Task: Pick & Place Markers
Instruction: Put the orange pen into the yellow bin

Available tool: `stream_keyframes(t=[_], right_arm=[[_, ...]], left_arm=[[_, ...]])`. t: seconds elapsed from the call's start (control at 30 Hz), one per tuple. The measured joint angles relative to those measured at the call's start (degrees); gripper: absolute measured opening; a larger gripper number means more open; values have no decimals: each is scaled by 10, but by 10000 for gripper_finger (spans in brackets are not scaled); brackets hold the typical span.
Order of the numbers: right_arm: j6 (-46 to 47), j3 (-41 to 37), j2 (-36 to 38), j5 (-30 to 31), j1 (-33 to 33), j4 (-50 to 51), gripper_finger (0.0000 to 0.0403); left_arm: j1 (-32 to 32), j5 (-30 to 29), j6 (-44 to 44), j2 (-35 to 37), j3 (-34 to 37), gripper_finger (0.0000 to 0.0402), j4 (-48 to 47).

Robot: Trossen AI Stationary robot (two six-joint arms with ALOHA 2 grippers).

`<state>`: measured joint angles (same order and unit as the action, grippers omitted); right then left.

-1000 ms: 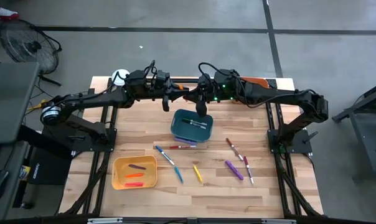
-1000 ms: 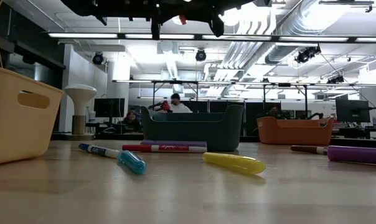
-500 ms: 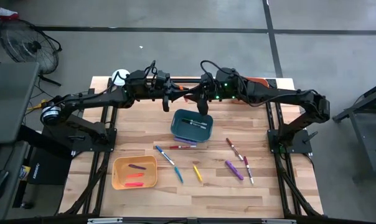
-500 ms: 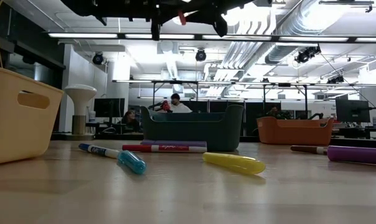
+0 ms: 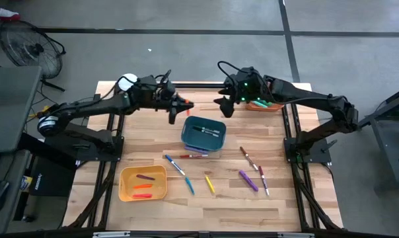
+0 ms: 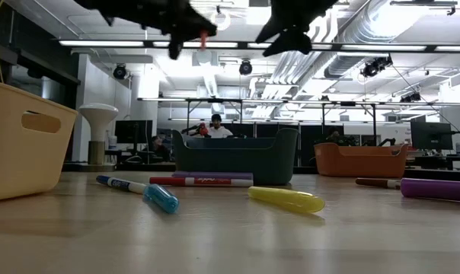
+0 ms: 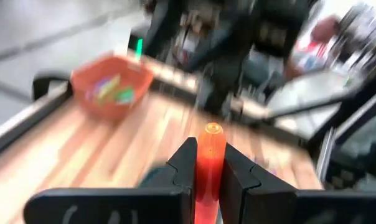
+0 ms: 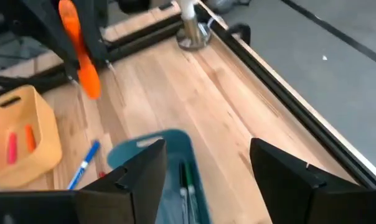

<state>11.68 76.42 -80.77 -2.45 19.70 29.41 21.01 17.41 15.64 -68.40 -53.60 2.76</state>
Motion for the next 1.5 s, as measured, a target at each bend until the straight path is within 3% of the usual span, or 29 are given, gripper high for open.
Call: stream_keyframes(t=[0.37,0.73,0.97,1.17,1.5], right_arm=[[-17,0,10,14,4,55,222],[5,0,10,32,5,55,222],[47,0,10,33,5,55,222],[48,0,10,30,5,55,222],[32,0,10,31,5,55,222]], left_arm=[[-22,29,-19,135,0,28,-362],[-181,3,22,155,0,28,-577],[-285,-19,66,148,0,28,-658],[-359,-22,126,145,0,28,-657],[-469,-32,183,58,0,28,-653]])
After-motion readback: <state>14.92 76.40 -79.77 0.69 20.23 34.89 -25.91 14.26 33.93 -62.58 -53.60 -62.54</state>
